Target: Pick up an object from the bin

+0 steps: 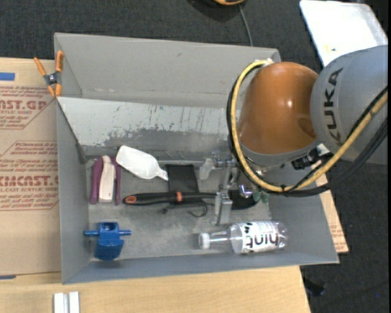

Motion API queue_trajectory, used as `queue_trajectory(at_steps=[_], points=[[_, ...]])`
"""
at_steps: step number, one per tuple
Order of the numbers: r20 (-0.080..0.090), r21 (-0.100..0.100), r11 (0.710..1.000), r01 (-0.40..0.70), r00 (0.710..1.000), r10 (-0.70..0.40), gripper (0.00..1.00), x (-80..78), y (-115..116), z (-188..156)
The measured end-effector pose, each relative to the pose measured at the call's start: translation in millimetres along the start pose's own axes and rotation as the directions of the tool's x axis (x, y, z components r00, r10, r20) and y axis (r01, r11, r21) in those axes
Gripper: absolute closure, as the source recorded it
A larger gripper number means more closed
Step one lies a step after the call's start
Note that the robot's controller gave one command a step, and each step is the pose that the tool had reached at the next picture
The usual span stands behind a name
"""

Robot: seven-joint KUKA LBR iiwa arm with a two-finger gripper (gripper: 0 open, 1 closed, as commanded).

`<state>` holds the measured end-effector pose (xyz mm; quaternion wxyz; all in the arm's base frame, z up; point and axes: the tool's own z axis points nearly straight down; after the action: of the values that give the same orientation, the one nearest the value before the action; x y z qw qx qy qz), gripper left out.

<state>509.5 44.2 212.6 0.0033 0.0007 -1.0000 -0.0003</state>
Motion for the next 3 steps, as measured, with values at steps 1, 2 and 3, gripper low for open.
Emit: queue_trajectory(at_steps=[1, 2, 3], points=[[0.008, -0.001, 1.000, -0.001, 1.000, 0.001, 0.00, -1.7, 0, -4], [0.013, 0.001, 0.997, 0.081, 0.997, -0.081, 0.00, -10.7, 3, 46], [0.023, -0.001, 0.999, 0.054, 0.998, -0.054, 1.00, -25.9, 7, 142]])
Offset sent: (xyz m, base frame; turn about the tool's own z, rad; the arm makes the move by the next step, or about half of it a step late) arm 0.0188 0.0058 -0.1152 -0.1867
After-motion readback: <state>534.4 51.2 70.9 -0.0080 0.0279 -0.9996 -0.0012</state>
